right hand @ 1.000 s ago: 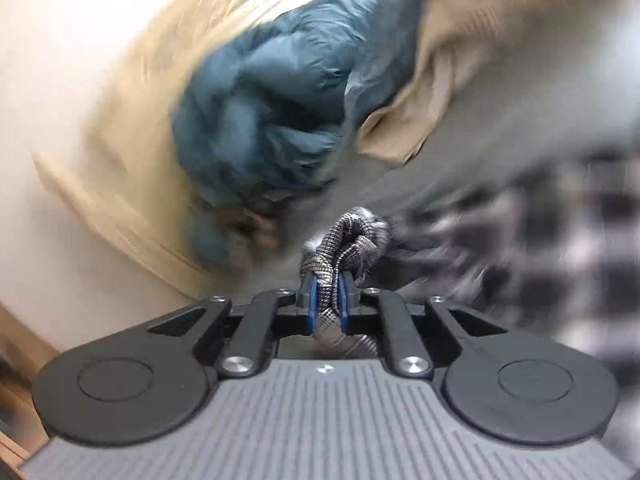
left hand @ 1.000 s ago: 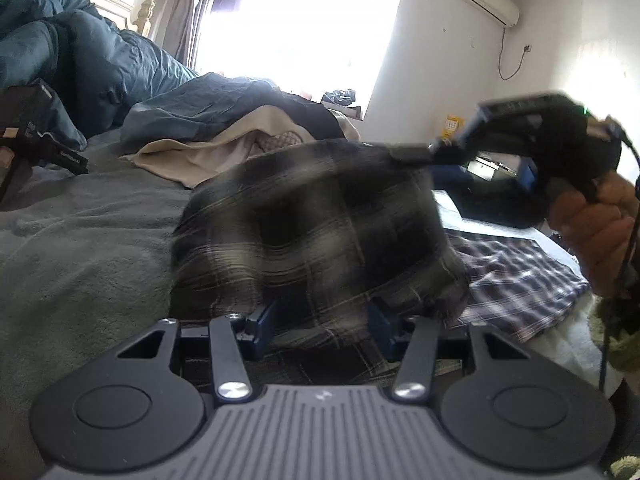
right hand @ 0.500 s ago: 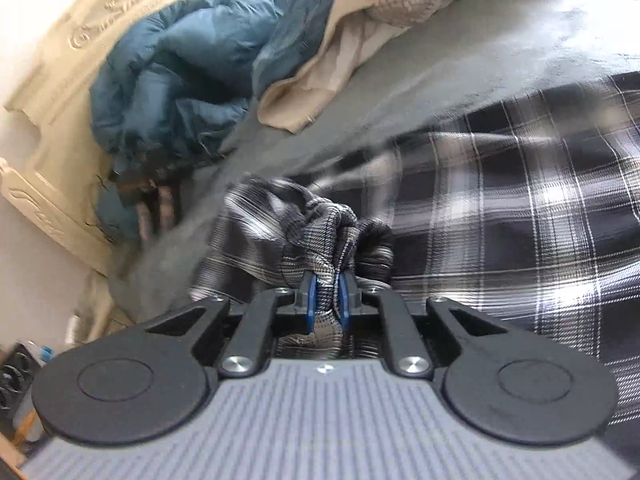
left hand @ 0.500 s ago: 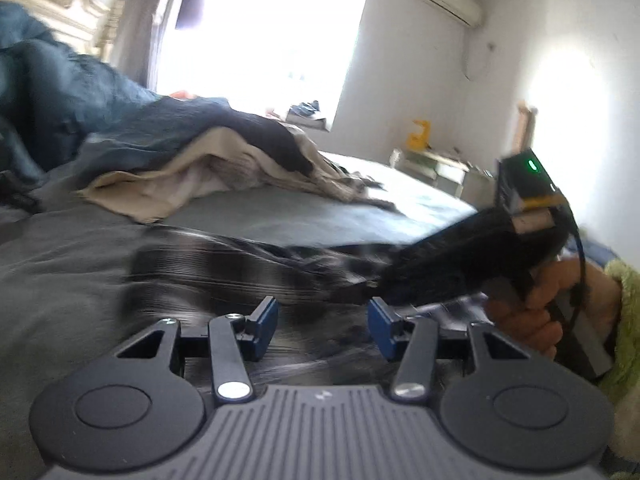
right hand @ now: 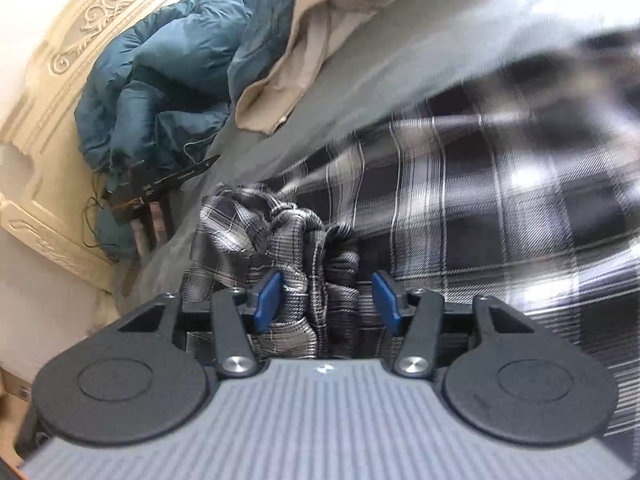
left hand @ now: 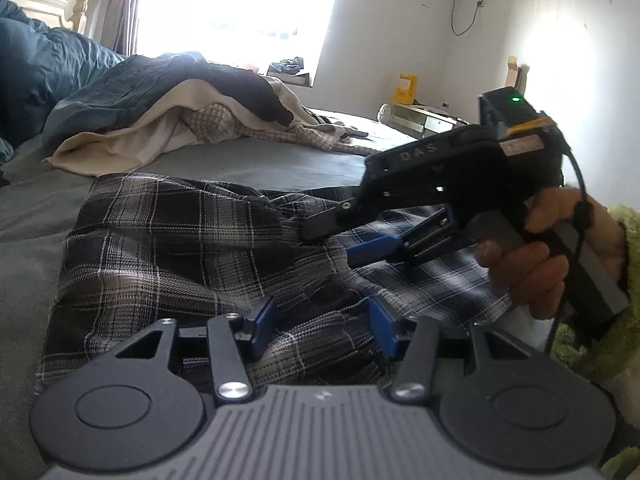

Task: Fold clothes

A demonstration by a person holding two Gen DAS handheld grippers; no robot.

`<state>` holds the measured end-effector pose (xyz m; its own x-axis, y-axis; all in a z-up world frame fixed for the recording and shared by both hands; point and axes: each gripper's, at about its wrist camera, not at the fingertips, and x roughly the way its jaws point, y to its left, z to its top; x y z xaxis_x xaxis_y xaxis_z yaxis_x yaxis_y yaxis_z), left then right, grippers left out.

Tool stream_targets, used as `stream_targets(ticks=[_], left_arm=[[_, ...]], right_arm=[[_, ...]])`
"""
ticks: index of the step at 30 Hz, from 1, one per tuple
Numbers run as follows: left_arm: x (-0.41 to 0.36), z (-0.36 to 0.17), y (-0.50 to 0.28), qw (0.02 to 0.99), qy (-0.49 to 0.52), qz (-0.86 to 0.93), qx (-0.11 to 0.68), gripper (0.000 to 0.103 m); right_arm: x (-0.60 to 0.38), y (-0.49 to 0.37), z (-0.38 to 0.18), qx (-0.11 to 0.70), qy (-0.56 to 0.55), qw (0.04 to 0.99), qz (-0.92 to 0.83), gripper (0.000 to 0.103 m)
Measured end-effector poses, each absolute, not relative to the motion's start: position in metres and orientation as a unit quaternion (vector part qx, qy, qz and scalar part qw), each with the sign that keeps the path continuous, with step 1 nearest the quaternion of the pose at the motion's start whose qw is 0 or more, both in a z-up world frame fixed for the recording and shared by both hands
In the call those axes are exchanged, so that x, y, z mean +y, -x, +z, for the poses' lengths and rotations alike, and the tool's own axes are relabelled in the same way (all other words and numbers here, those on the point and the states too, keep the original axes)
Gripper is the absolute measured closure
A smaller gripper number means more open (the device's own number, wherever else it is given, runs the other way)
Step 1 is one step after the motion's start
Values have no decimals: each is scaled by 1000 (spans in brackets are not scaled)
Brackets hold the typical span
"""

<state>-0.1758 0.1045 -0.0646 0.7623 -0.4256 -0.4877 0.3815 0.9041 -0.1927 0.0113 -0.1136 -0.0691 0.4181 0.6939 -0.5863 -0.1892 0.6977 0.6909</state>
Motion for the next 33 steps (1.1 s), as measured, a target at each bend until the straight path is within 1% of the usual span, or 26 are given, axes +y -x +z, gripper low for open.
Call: stream_targets(ticks=[4, 9, 11, 13, 21, 22, 23, 25, 26, 29, 31, 33], left_arm=[[101, -64, 176, 938, 25, -222, 266, 50], [92, -64, 178, 938, -3, -230, 259, 49], [89, -63, 181, 938, -10, -231, 257, 49], [89, -64, 181, 938, -12, -231, 257, 49], [86, -64, 185, 940, -30, -231, 250, 49], [84, -63, 186, 941, -35, -229, 248, 49], [83, -63, 187, 941, -40, -228, 246, 49], [78, -61, 192, 939, -62, -233, 245, 49], [74, -62, 195, 939, -76, -234, 241, 47], [61, -62, 203, 936, -119, -237, 230, 42], [53, -64, 204, 938, -139, -224, 226, 42], [49, -65, 202, 941, -138, -212, 225, 43]], right_arm=[[-115, -18, -72, 478, -290, 778, 286, 51], [-117, -28, -76, 493, -329, 743, 309, 44], [-119, -28, -79, 493, -354, 728, 319, 39], [-121, -28, -82, 493, -379, 711, 328, 39], [-96, -16, -72, 502, -277, 747, 338, 38], [-93, -15, -70, 499, -265, 752, 338, 44], [-88, -14, -66, 495, -248, 761, 338, 58], [-82, -12, -63, 489, -227, 771, 339, 77], [-81, -11, -62, 485, -224, 773, 342, 80], [-80, -9, -57, 466, -223, 779, 355, 83], [-81, -11, -57, 464, -232, 778, 355, 83], [-83, -14, -56, 464, -240, 777, 352, 84]])
